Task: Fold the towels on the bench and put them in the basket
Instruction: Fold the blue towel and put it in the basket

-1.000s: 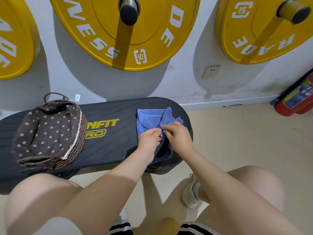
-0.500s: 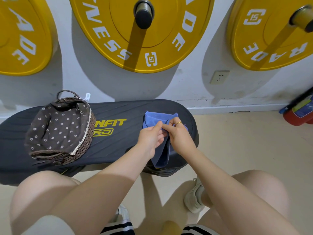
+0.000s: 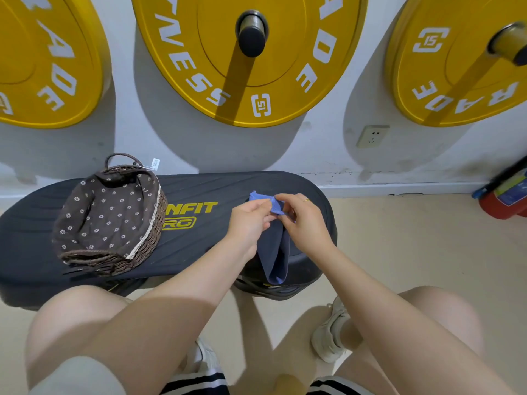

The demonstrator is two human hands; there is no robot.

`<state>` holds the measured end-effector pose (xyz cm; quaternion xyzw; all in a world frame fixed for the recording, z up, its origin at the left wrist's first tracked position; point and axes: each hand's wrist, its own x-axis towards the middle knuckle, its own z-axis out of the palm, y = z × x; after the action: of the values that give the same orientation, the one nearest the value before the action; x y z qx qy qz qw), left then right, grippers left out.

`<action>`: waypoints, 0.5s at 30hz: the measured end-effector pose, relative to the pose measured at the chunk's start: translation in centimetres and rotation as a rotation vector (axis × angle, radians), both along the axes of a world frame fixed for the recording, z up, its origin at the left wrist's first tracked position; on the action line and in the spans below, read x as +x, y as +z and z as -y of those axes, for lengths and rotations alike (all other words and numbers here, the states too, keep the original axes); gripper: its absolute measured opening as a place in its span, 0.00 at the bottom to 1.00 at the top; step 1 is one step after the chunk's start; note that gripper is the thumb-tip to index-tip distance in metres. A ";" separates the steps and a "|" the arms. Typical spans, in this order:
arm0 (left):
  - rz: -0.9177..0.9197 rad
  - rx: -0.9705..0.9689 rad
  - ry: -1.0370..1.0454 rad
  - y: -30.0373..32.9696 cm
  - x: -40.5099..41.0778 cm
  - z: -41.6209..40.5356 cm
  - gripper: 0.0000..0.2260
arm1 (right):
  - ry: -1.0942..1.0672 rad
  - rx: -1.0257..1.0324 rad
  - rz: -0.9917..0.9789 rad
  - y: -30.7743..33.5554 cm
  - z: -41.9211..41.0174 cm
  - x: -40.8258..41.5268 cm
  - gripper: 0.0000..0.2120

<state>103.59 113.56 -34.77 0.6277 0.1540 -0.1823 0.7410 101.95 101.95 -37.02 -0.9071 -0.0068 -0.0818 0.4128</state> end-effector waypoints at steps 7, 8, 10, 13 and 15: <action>0.014 -0.311 0.134 2.3 1.2 -0.3 0.05 | -0.292 -0.047 -0.051 -0.5 1.0 -0.3 0.16; 0.020 -0.366 0.152 2.8 1.4 -0.2 0.05 | -0.338 -0.034 -0.074 -0.7 1.5 -0.4 0.16; 0.027 -0.493 0.197 3.9 1.8 -0.2 0.05 | -0.428 -0.042 -0.133 -1.4 2.8 -0.9 0.17; 0.037 -0.627 0.296 4.9 2.8 -0.8 0.05 | -0.522 -0.189 -0.211 -2.1 5.1 -1.9 0.17; 0.027 -0.650 0.358 4.7 3.6 -1.6 0.07 | -0.565 -0.256 -0.254 -2.3 6.4 -2.4 0.15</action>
<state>107.22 115.11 -30.06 0.3251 0.1854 -0.0810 0.9238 99.57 95.59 -39.35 -0.9206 0.2864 -0.0778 0.2539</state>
